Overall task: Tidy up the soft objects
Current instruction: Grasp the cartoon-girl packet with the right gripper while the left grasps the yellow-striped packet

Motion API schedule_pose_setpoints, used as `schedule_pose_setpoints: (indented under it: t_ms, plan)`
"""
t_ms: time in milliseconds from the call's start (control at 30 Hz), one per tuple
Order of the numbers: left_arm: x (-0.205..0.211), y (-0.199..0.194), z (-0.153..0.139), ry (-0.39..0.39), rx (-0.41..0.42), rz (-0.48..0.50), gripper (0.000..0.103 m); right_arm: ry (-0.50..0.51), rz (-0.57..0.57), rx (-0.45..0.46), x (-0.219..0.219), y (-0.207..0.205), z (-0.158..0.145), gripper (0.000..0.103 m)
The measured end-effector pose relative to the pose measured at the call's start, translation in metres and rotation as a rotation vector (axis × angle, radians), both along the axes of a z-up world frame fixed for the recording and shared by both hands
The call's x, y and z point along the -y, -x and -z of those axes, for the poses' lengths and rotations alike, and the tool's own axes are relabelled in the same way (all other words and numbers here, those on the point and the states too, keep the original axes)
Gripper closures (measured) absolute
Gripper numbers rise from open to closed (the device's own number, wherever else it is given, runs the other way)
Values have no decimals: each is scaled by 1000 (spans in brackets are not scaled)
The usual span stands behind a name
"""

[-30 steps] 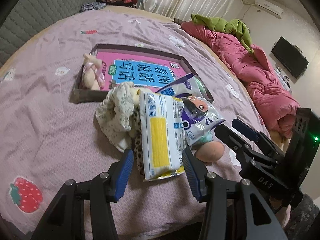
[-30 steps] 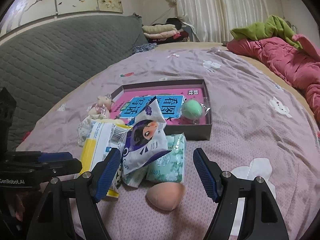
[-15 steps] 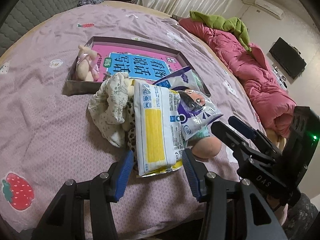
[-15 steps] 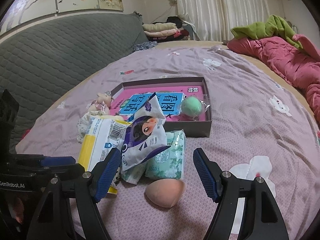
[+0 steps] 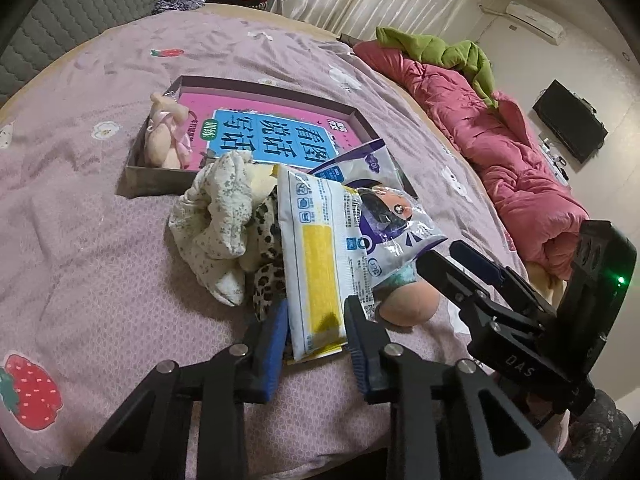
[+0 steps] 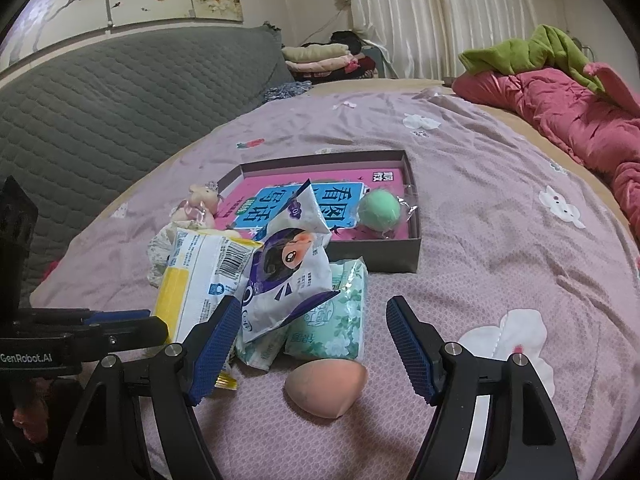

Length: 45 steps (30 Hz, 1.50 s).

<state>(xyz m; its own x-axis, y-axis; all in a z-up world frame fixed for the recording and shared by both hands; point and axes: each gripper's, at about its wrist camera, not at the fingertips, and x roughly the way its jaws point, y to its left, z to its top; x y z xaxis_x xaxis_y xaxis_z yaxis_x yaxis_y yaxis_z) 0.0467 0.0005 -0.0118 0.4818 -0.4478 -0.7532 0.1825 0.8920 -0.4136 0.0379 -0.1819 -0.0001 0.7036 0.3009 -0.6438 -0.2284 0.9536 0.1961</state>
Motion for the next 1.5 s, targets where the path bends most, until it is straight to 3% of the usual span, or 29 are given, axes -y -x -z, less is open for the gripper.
schedule_pose_setpoints:
  t_ms: [400,633,767,867,1033,1500]
  plan:
    - [3,-4,7,37,-27,23,74,-75,-12,-48,7,-24,14,27]
    - [3,-6,11,46,-46,19,74,-179,-28,-49,13,-37,15,28]
    - [2,-6,12,51,-56,19,74,-189,-45,-38,11,-40,13,49]
    - [1,-6,14,63,-70,17,74,-190,-53,-31,11,-41,12,73]
    - [3,-6,18,71,-88,21,74,-180,-61,-4,13,-38,9,81]
    - [8,-7,9,135,-48,40,74,-172,-86,-16,10,-38,14,84]
